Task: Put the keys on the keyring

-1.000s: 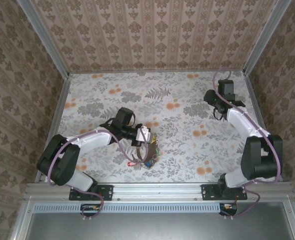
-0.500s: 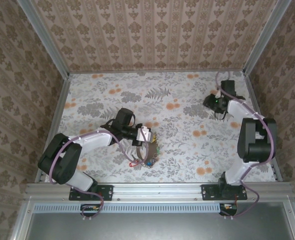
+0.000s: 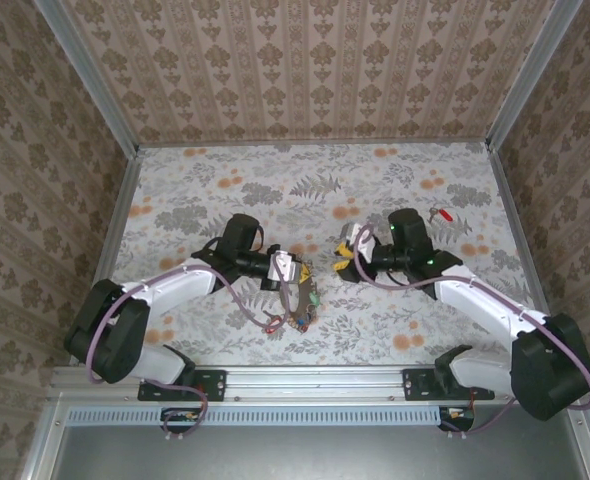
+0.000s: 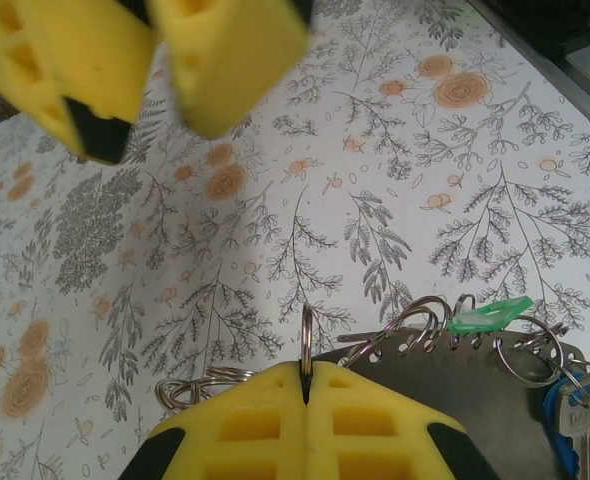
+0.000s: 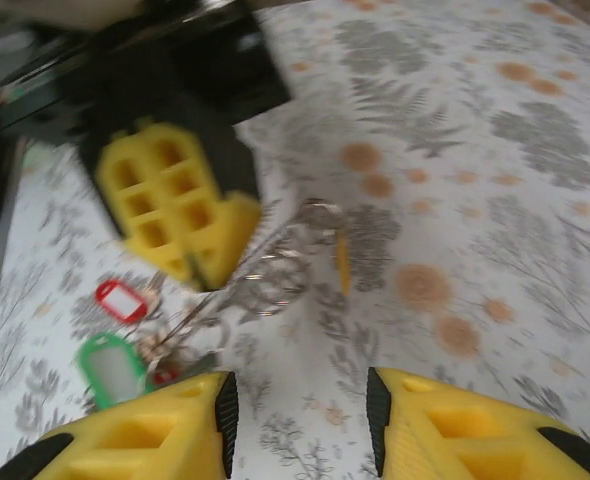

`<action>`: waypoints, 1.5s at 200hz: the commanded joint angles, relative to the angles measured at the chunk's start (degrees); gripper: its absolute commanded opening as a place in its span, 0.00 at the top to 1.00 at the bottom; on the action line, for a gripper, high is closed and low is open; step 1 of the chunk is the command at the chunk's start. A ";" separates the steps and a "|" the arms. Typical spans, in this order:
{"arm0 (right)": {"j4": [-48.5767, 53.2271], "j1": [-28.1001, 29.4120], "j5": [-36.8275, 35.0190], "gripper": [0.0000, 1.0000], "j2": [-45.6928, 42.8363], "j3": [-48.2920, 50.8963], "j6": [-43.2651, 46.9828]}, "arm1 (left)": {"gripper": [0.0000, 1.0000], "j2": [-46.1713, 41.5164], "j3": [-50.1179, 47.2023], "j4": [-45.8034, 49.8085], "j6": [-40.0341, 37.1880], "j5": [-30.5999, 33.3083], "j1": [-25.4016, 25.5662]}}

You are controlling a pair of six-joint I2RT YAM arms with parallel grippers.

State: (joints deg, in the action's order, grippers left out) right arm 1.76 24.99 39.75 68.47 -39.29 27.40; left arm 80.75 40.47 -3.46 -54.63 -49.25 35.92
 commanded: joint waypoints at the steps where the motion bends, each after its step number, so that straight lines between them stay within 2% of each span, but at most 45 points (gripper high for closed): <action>1: 5.79 3.55 1.96 0.59 -2.33 -2.33 11.26 | 1.00 -0.95 1.32 0.89 1.62 -2.48 -0.36; 37: 7.91 7.98 -0.09 0.63 -0.69 -3.60 14.89 | 1.00 -1.04 1.12 0.31 3.18 -1.54 -0.42; 56: 5.31 9.48 -3.52 0.65 0.49 -2.63 14.55 | 1.00 -0.73 1.02 -0.45 4.32 -1.46 -0.34; 114: -1.99 11.64 -12.87 0.62 3.40 -0.65 12.61 | 1.00 -0.95 0.57 -1.30 5.42 -1.72 0.06; 153: -3.57 12.24 -13.71 0.61 4.89 -0.35 13.07 | 1.00 -0.86 0.29 -1.45 5.13 -1.97 0.06; 195: -3.67 13.83 -13.76 0.75 6.14 -0.44 13.74 | 1.00 -0.51 0.55 -1.81 5.24 -1.99 0.11; 229: -4.53 14.16 -15.89 0.76 6.70 -0.36 12.95 | 1.00 -0.37 1.23 -0.55 4.21 -2.77 0.11; 274: -6.16 14.18 -15.78 1.00 6.86 -0.03 11.09 | 1.00 -0.88 1.29 0.20 4.71 -3.67 -0.39; 281: -6.90 14.18 -15.06 1.00 6.52 0.29 10.65 | 1.00 -1.26 1.10 0.23 5.36 -3.68 -0.65; 291: -8.43 13.97 -13.26 1.00 5.84 0.84 9.65 | 0.87 -2.26 1.02 1.67 5.98 -4.29 -1.25; 300: -10.87 14.03 -12.00 1.00 5.16 1.57 7.92 | 0.81 -3.62 1.03 4.29 5.81 -5.61 -2.08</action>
State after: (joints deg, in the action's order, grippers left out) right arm -3.92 38.89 24.62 74.98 -39.53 38.59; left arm 80.60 40.49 -2.92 -49.82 -50.00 35.31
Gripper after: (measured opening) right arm 0.056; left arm 0.128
